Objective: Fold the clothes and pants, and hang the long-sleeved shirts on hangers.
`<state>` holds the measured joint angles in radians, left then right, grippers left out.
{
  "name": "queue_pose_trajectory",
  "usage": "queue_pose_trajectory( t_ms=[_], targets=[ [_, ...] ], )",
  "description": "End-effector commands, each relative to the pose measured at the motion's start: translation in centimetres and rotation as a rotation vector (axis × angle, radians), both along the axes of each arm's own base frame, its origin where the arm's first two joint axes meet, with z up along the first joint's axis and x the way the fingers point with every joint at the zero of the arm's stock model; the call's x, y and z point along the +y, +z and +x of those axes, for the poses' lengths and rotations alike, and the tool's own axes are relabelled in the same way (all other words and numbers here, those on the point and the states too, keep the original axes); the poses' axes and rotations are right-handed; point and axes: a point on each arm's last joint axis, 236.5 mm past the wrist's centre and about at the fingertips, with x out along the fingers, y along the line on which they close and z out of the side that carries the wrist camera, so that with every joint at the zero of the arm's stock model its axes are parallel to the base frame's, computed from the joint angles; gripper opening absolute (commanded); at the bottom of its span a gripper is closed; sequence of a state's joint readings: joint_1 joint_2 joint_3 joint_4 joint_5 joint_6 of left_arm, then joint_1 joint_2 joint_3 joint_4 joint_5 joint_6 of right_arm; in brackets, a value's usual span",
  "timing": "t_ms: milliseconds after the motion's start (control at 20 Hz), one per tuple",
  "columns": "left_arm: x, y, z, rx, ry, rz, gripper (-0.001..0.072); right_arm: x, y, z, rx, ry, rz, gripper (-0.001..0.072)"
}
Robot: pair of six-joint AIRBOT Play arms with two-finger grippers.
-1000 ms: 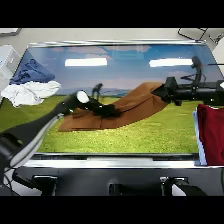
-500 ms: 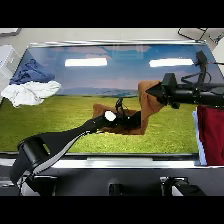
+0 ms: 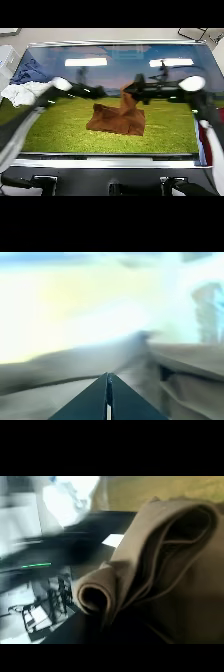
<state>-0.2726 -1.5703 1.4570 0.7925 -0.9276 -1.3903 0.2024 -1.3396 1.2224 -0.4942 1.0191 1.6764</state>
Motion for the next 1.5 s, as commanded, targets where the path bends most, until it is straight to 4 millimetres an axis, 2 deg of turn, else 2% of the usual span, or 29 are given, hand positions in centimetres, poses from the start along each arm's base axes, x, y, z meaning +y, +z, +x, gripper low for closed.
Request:
queue_pose_trajectory(
  t_ms=[0, 100, 150, 200, 250, 300, 350, 400, 500, 600, 650, 700, 750, 800, 900, 950, 1000, 1050, 1150, 1250, 1350, 1450],
  targets=[
    [14.0, 7.9, -1.6, -0.123, 0.122, 0.171, 0.0020, 5.9, -9.0, 0.7, 0.130, 0.020, -0.031, 0.0037],
    [17.6, 13.5, -3.8, -0.229, 0.197, 0.178, 0.0020, 8.6, -13.7, 0.4, 0.198, 0.010, -0.052, 0.0040],
    [18.4, 15.6, -5.0, -0.274, 0.218, 0.183, 0.0020, 9.7, -15.2, 0.2, 0.229, -0.005, -0.044, 0.0071],
    [18.9, 17.3, -6.1, -0.316, 0.235, 0.187, 0.0020, 10.8, -16.3, -0.1, 0.262, -0.017, -0.026, 0.0157],
    [19.1, 18.6, -7.1, -0.352, 0.244, 0.198, 0.0020, 11.5, -16.6, -0.2, 0.270, -0.017, -0.005, 0.0357],
    [19.3, 19.4, -8.0, -0.377, 0.250, 0.213, 0.0020, 11.7, -16.2, -0.1, 0.239, 0.001, 0.005, 0.0608],
    [19.3, 19.8, -8.6, -0.391, 0.251, 0.219, 0.0020, 11.3, -15.3, 0.5, 0.193, 0.013, 0.016, 0.0705],
    [19.2, 19.8, -9.0, -0.394, 0.251, 0.219, 0.0020, 10.1, -14.0, 1.6, 0.154, -0.007, 0.023, 0.0705],
    [19.2, 19.0, -9.4, -0.376, 0.250, 0.218, 0.0020, 5.9, -10.5, 4.8, 0.065, -0.080, 0.039, 0.0704],
    [19.2, 17.9, -9.4, -0.351, 0.248, 0.218, 0.0020, -0.3, -6.8, 7.3, -0.028, -0.151, 0.020, 0.0704],
    [19.2, 17.4, -9.4, -0.339, 0.247, 0.219, 0.0020, -3.9, -5.6, 7.7, -0.055, -0.172, -0.017, 0.0704],
    [19.2, 17.0, -9.4, -0.331, 0.246, 0.219, 0.0020, -7.3, -5.3, 7.4, -0.047, -0.187, -0.069, 0.0704],
    [19.2, 16.8, -9.4, -0.326, 0.246, 0.218, 0.0020, -10.5, -5.9, 6.1, -0.008, -0.174, -0.144, 0.0704],
    [19.2, 16.7, -9.4, -0.324, 0.245, 0.218, 0.0020, -13.8, -7.8, 3.9, 0.066, -0.143, -0.262, 0.0704],
    [19.2, 16.7, -9.4, -0.325, 0.246, 0.218, 0.0020, -19.0, -12.9, -1.9, 0.277, -0.044, -0.515, 0.0703],
    [19.2, 16.7, -9.4, -0.325, 0.246, 0.218, 0.0021, -20.0, -15.0, -4.2, 0.360, -0.015, -0.574, 0.0696],
    [19.2, 16.7, -9.4, -0.324, 0.246, 0.218, 0.0021, -19.4, -16.6, -5.5, 0.398, -0.007, -0.559, 0.0696],
    [19.2, 16.7, -9.4, -0.323, 0.246, 0.217, 0.0021, -17.8, -18.0, -6.0, 0.407, -0.005, -0.504, 0.0694],
    [19.1, 16.8, -9.5, -0.321, 0.247, 0.211, 0.0020, -14.7, -20.1, -6.2, 0.374, 0.005, -0.394, 0.0669],
    [19.0, 16.9, -9.5, -0.310, 0.258, 0.196, 0.0021, -12.7, -21.2, -6.0, 0.353, 0.031, -0.324, 0.0632],
    [19.0, 16.9, -9.5, -0.303, 0.267, 0.187, 0.0021, -11.4, -21.8, -5.9, 0.359, 0.053, -0.266, 0.0613],
    [19.0, 16.9, -9.5, -0.303, 0.267, 0.186, 0.0021, -10.7, -22.4, -6.0, 0.377, 0.061, -0.230, 0.0525]
  ],
)
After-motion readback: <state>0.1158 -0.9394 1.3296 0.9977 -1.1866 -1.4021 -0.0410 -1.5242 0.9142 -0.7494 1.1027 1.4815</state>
